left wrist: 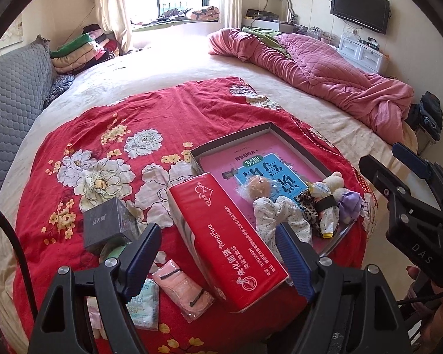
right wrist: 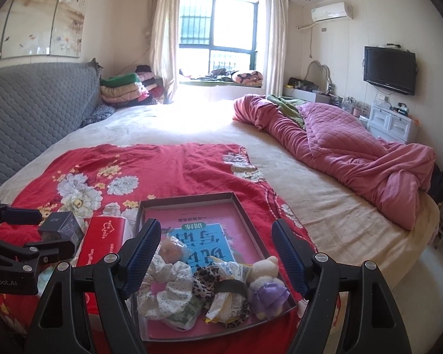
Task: Organize soft objects
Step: 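Withdraw both open grippers from the tray toward the items on the bedspread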
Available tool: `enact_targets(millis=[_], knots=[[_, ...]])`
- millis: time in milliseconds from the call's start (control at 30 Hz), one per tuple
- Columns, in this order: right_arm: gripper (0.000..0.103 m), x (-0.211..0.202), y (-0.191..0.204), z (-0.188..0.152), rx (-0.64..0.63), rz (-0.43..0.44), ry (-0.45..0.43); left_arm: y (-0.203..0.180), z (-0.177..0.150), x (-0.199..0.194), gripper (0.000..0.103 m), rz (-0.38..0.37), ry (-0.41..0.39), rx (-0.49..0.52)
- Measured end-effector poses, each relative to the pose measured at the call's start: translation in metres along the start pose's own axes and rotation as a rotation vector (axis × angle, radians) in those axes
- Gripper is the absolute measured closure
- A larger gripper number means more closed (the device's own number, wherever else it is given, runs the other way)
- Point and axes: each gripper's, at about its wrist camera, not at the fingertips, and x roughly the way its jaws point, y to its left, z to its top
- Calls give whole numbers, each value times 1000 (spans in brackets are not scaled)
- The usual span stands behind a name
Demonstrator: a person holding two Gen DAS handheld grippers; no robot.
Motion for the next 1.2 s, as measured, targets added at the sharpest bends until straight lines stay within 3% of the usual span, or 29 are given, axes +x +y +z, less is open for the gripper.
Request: enact_targets(millis=[400,800,1200], knots=[[24,-17,38,15,-56,70,-26,44,-23,-18,24,41,10,-58],[24,-31,89,25,-145,164,-51,129,-41,-45,24,134,-7,-194],[24,-27,144,20,-265,245,-17,178,-70,-42,24,167,27,-277]])
